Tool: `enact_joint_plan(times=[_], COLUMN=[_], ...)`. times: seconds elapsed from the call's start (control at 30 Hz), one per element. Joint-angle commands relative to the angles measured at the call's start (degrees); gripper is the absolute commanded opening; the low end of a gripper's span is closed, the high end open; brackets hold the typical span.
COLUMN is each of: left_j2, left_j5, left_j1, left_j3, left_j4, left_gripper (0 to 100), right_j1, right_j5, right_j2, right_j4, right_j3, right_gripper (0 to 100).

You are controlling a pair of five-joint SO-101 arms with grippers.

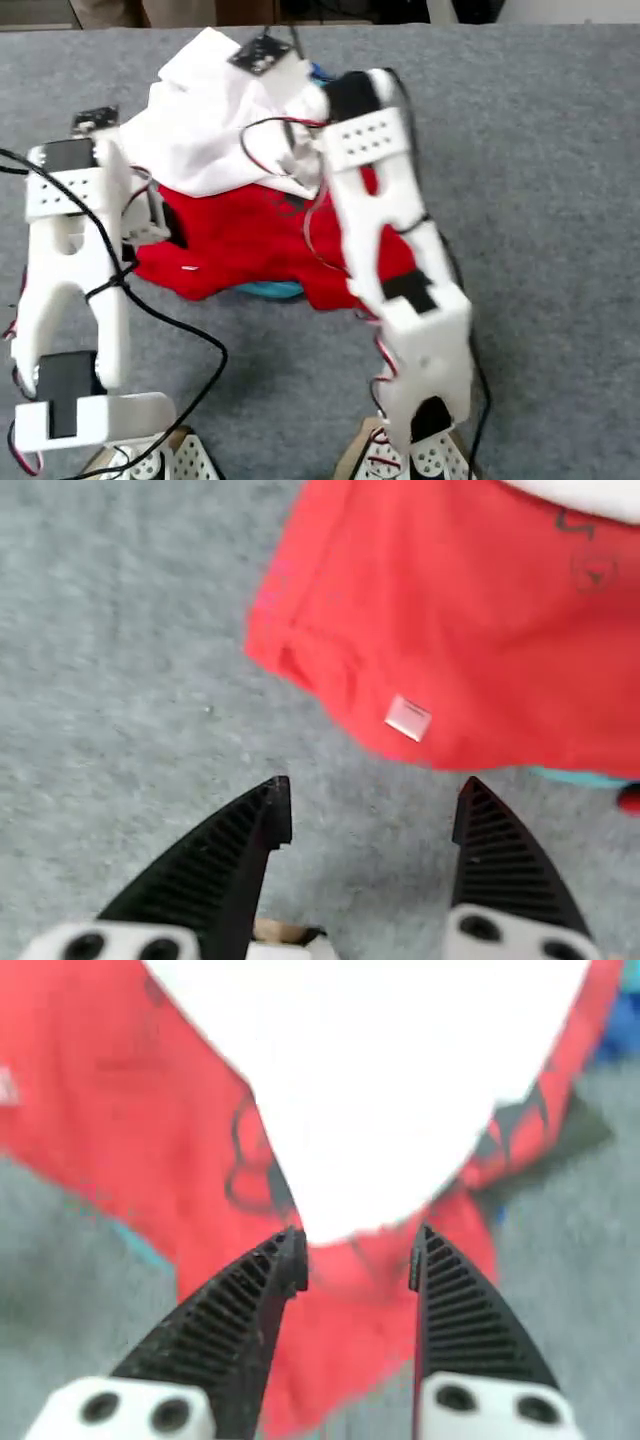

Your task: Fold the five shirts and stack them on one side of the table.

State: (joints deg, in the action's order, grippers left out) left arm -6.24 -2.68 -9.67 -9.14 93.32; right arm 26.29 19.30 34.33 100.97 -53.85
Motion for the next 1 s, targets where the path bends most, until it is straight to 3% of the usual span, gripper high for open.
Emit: enact_joint_plan(times=[0.0,0.3,0.4,0.6,0.97], left_j2=[-0.4,-0.6,-0.6,-0.6,-0.5], left_j5=[0.7,1.0,4.2,7.1,6.9], left_j1=[2.2,1.9,1.9,2.5,2.5], left_j3=[-3.3,-14.2,-14.9,-14.6,-14.4], left_j4=[-2.2,-11.4,-13.0,-14.7,-17.8], left_gripper=[27,27,27,27,2], right_j1=[2.5,2.6,2.6,2.0,-3.9], right_j5=[-0.5,-0.3,-0.4,-0.2,-0.5], right_j2=[9.5,22.9,23.7,23.8,20.4], right_j4=[1.4,1.1,1.1,1.1,1.3], right_j3=[-13.0,-24.8,-24.8,-24.7,-24.9], right_gripper=[18.7,18.5,18.2,3.6,0.5])
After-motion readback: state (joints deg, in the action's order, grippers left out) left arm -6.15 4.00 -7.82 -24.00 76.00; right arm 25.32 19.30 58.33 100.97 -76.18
